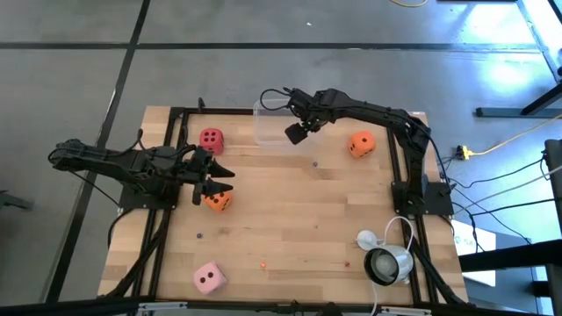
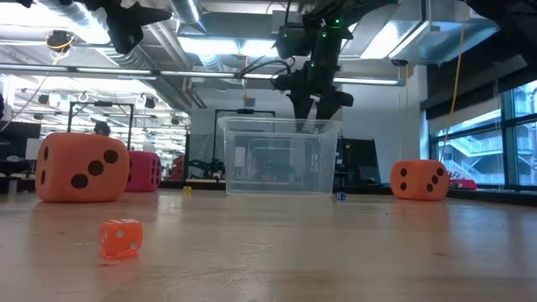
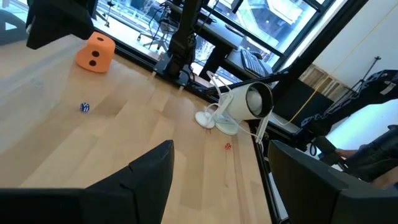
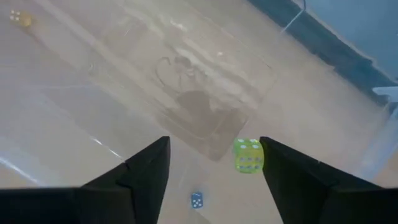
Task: Pick & Place Dice
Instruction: Put the small green dice into the transparent bin
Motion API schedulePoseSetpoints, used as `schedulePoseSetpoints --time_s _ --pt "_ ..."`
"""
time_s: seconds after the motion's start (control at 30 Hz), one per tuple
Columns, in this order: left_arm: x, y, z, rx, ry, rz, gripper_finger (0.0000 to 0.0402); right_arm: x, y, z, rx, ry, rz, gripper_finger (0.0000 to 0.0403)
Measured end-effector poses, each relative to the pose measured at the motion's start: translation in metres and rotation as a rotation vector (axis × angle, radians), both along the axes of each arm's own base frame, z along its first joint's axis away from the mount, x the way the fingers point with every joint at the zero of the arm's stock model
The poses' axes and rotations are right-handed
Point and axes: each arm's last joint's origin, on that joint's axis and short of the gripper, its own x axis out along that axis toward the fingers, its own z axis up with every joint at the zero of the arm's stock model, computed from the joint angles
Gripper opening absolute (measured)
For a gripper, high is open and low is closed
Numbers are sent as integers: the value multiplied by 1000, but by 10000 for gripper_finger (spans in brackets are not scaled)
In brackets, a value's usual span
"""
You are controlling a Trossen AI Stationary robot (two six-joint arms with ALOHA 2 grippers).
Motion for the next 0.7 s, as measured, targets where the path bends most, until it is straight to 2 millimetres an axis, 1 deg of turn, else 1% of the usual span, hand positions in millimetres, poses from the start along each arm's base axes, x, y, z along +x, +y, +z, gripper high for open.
schedulePoseSetpoints --time_s 0.07,0.13,0.23,0.33,0.43,0.53,0.63,0.7 --pt "0 0 0 0 0 0 253 1 -1 0 -2 -17 -26 246" --pt "0 0 0 0 0 0 253 5 -2 2 9 -73 -20 245" --pt "0 0 0 0 0 0 253 5 -2 2 -17 -77 -93 242" --pt "0 0 0 -4 0 -1 253 9 -2 3 35 -136 -35 237" --pt "0 0 0 -3 0 -2 253 9 -3 4 12 -132 -67 232" --pt "0 0 0 -4 0 -2 253 13 -4 5 70 -198 -8 227" --pt "0 0 0 -4 0 -3 253 13 -4 5 71 -208 -39 222" --pt "0 0 0 -3 0 -3 253 16 -4 7 99 -250 -10 219"
